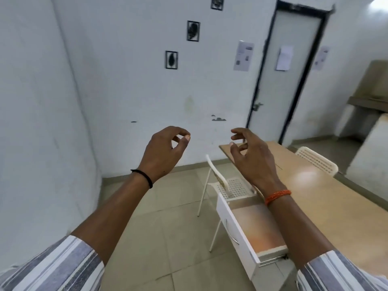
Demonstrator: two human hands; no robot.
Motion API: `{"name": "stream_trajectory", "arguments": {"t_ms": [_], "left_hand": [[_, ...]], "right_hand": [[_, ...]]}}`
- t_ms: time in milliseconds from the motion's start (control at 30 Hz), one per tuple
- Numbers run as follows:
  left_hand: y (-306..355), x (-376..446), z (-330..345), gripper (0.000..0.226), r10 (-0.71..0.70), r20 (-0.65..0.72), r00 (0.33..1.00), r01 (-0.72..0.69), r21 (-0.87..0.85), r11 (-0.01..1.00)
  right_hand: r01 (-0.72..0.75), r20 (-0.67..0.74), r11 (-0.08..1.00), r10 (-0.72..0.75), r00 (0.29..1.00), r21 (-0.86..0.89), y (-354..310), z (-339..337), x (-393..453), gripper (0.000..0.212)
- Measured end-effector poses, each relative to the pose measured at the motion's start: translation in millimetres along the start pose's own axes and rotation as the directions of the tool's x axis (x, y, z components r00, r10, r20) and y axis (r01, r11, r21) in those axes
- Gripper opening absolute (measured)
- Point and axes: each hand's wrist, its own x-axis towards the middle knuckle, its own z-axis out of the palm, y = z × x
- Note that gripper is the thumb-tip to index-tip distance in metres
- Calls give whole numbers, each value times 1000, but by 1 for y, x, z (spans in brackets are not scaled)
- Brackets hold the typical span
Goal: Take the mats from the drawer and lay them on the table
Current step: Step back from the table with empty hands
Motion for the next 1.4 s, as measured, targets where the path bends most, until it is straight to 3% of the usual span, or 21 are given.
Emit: {"name": "stream_trajectory", "arguments": {"t_ms": [267, 533, 667, 800, 933, 1067, 1133, 1233, 1300, 1400], "left_hand": [[-56, 112, 89, 15, 157, 239, 958, -94, -258, 962], [-78, 171, 229, 18, 311, 404, 860, -138, -404, 904], [-87, 172, 293, 19, 291, 519, 804, -56, -420, 906], [-117, 150, 352, 19, 235, 669, 705, 81, -405, 911], [-166, 111, 411, 21, 55, 853, 518, 318, -252, 914], [-215, 69, 449, 20, -183, 950, 255, 576, 3, 817], [-234, 55, 464, 17, -297, 947, 121, 672, 142, 727], [-252, 47, 482, 13, -467, 882, -60, 795, 325, 512], [-261, 46, 490, 18, -561, 819, -122, 837, 388, 385], [-273, 51, 504, 12, -656, 734, -176, 875, 422, 237]], "right_hand": [[-221, -182, 960, 190, 965, -170, 47, 37, 50, 34], [-420, -337, 873, 329, 882, -247, 149, 46, 70, 33], [-543, -359, 812, 452, 816, -213, 201, 56, 63, 32], [-688, -367, 710, 607, 705, -148, 247, 75, 40, 32], [-837, -327, 540, 778, 536, -87, 283, 105, 2, 33], [-935, -324, 355, 884, 336, 1, 307, 146, -40, 30], [-968, -311, 238, 929, 201, 84, 312, 168, -57, 29], [-974, -280, 66, 960, 3, 217, 317, 201, -79, 20], [-939, -244, -67, 957, -156, 337, 316, 220, -88, 13], [-770, -99, -320, 891, -442, 552, 310, 242, -92, 19]]}}
